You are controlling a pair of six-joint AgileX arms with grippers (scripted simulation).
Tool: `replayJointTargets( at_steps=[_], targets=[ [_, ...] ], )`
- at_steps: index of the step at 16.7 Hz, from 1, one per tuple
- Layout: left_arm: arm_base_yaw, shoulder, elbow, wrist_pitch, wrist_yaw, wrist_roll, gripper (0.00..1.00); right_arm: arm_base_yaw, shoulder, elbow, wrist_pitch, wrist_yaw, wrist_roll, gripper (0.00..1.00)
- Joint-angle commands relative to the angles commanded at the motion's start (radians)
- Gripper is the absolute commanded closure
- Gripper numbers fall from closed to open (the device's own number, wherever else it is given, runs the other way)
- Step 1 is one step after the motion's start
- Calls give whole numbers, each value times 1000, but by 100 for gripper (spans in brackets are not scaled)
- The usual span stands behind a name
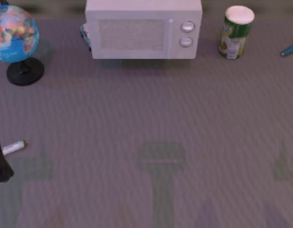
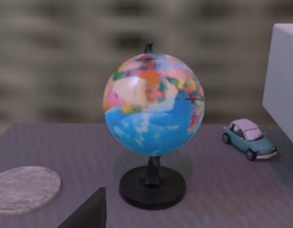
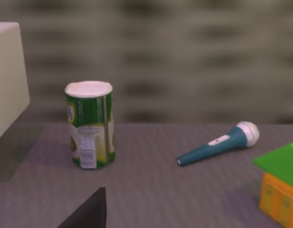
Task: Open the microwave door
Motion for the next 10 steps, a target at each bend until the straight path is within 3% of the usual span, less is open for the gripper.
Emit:
replayJointTargets(
  at_steps=[5, 10],
  targets=[
    [-33, 62, 56, -10, -28, -11, 0, 0, 0, 0, 0, 0, 0, 0],
    [-174, 375, 315, -40, -153, -74, 0, 0, 0, 0, 0, 0, 0, 0]
  ],
)
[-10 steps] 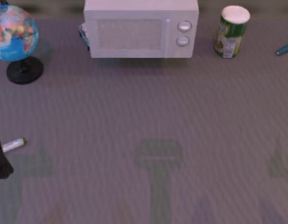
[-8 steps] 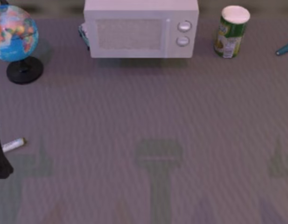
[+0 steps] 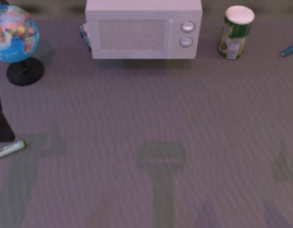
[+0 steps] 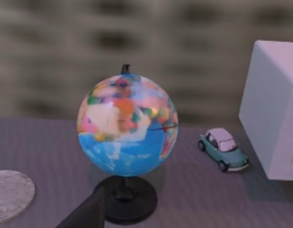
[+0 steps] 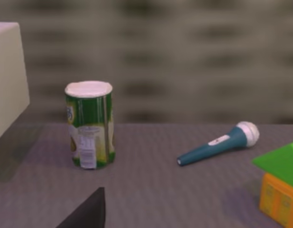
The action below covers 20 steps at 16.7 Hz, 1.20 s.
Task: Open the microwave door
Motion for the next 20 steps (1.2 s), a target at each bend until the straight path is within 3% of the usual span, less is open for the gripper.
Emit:
replayJointTargets(
  at_steps=[13, 17, 20],
  targets=[
    [-491, 1330, 1003, -23, -436, -281, 0, 0, 0, 0, 0, 0, 0, 0],
    [-590, 1579, 1181, -50, -525, -324, 0, 0, 0, 0, 0, 0, 0, 0],
    [-626, 1665, 1242, -65, -559, -337, 0, 0, 0, 0, 0, 0, 0, 0]
  ],
)
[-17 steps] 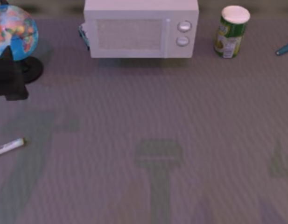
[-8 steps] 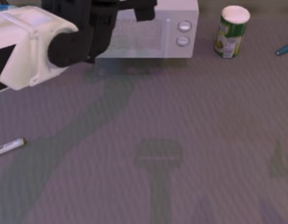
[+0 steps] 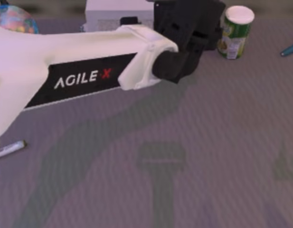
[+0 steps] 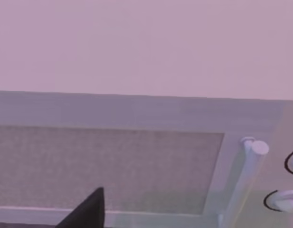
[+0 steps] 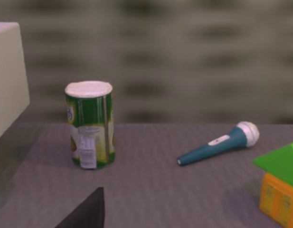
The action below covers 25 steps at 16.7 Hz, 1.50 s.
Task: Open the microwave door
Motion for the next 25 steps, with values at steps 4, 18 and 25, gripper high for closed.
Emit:
replayJointTargets(
  at_steps=[4, 18, 25],
  targets=[
    [-3, 8, 6, -2, -3, -1, 0, 0, 0, 0, 0, 0, 0, 0],
    [101, 243, 233, 51, 88, 72, 0, 0, 0, 0, 0, 0, 0, 0],
    [101, 243, 233, 51, 88, 72, 53, 0, 0, 0, 0, 0, 0, 0]
  ],
)
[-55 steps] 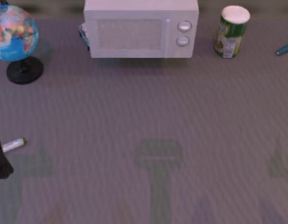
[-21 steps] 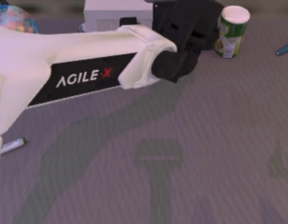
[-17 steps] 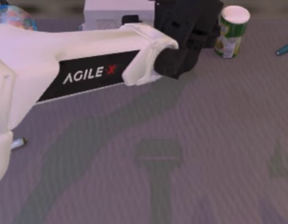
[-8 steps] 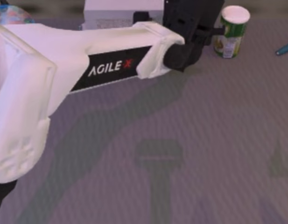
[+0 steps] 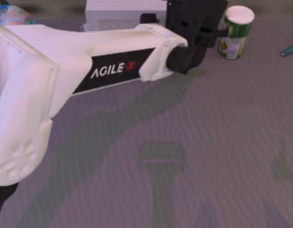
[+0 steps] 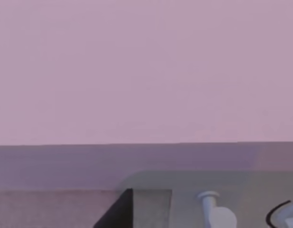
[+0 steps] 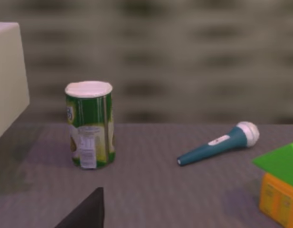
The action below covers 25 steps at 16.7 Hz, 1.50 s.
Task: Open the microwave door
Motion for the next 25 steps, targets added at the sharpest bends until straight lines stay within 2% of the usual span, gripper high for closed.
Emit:
replayJointTargets(
  at_steps=[6, 7, 14, 15, 25],
  targets=[
    [0, 0, 0, 0, 0, 0, 98, 0, 0, 0, 0, 0, 0, 0],
    [0, 0, 0, 0, 0, 0, 100, 0, 0, 0, 0, 0, 0, 0],
    [0, 0, 0, 0, 0, 0, 100, 0, 0, 0, 0, 0, 0, 0],
    [-57, -22, -48, -10, -2, 2, 100, 0, 0, 0, 0, 0, 0, 0],
    [-36, -82, -134, 38, -32, -24, 100, 0, 0, 0, 0, 0, 0, 0]
  ],
)
